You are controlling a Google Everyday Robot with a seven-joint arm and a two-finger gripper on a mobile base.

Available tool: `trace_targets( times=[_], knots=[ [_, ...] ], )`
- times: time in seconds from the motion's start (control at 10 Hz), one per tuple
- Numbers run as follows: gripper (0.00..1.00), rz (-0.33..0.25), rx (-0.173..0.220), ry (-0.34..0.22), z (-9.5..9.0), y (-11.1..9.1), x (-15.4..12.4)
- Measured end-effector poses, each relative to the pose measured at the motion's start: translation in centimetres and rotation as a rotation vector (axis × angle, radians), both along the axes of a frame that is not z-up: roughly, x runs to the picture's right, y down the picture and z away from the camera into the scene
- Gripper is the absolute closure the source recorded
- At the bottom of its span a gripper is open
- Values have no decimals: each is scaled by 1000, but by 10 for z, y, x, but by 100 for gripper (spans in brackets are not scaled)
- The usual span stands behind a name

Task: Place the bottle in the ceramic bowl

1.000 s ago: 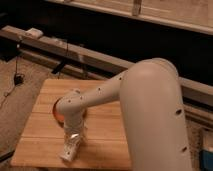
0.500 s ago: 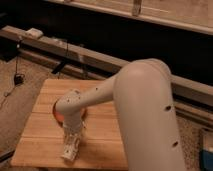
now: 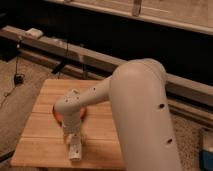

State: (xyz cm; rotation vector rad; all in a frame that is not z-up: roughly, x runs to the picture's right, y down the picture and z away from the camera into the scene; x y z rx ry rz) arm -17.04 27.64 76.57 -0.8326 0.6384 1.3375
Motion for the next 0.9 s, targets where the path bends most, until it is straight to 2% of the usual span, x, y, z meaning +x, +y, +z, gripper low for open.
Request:
trace_targets(
  times=[0.1,0.2,0.4,0.7,0.8,0.9],
  knots=[
    [36,-4,0,3,1,1,1],
    [42,-6,2,11,2,1,4],
    [60,-2,12,26,2,-5,12],
    [91,29,47,57,-4,-26,33],
    [98,44,61,72,-7,-34,42],
    [100,57,76,83,-11,-42,50]
  ],
)
